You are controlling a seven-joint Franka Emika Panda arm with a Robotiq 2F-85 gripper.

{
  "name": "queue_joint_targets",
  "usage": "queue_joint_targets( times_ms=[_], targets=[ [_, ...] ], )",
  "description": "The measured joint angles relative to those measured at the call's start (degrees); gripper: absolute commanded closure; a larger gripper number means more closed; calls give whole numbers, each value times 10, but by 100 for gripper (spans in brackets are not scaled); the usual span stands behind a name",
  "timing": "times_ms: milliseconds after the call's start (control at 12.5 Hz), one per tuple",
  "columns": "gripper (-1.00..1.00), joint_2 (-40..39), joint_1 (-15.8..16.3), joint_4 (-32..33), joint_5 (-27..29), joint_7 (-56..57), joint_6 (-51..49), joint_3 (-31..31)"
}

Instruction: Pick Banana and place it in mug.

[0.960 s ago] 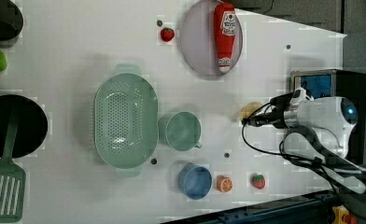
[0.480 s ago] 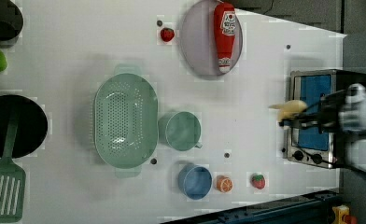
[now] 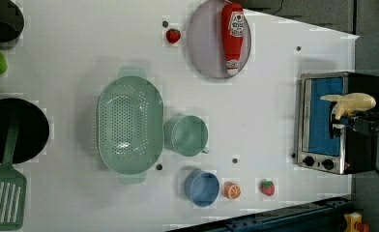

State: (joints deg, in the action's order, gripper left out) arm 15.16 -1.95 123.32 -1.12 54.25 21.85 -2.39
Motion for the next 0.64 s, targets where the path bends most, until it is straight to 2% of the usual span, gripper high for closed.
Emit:
queue_joint_targets(
  times_ms=[240, 400, 640],
  targets=[
    [37, -3, 26, 30, 19, -69, -15, -56],
    [37, -17, 31, 51, 38, -135, -17, -94],
    [37, -57, 39, 54, 37, -227, 7, -141]
  ],
)
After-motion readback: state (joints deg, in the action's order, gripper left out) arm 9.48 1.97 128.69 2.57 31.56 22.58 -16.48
